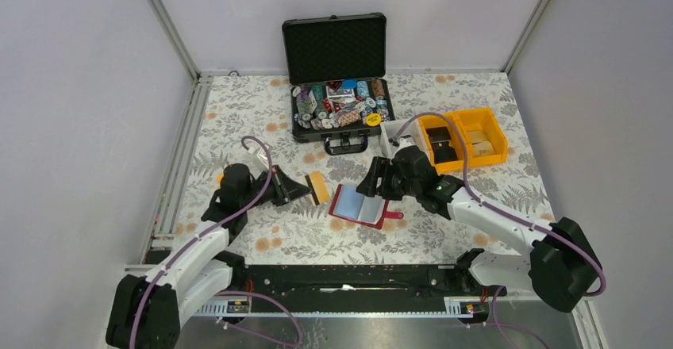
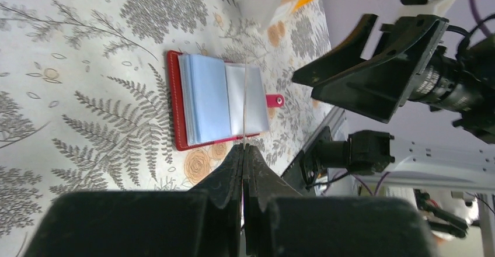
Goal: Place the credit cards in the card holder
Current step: Insert the credit card into the card holder.
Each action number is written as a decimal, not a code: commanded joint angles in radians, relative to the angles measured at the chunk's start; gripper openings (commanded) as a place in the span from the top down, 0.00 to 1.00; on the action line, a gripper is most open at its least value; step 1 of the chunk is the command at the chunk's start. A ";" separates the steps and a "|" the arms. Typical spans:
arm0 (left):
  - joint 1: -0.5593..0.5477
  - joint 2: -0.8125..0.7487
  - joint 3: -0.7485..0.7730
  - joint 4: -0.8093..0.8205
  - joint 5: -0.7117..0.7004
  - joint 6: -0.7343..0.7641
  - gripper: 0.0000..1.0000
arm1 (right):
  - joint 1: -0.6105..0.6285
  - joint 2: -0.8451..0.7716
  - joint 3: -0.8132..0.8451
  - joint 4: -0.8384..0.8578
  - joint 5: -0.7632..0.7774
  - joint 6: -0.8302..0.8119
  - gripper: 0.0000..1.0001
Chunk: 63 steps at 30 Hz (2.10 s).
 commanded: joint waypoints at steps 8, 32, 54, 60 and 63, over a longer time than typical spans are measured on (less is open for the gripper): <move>-0.104 0.074 0.041 0.246 0.184 -0.017 1.00 | 0.000 0.047 -0.107 0.494 -0.495 0.038 0.28; -0.192 0.105 0.061 0.343 0.241 -0.042 1.00 | 0.000 0.070 -0.150 0.620 -0.610 0.100 0.61; -0.198 0.222 0.156 0.001 -0.130 0.122 0.12 | -0.008 0.009 -0.241 0.321 -0.019 0.206 1.00; -0.212 0.355 0.174 0.060 -0.162 0.103 0.16 | -0.008 0.023 -0.308 0.367 0.039 0.263 1.00; -0.222 0.411 0.188 0.076 -0.173 0.103 0.18 | -0.010 0.031 -0.318 0.372 0.044 0.274 1.00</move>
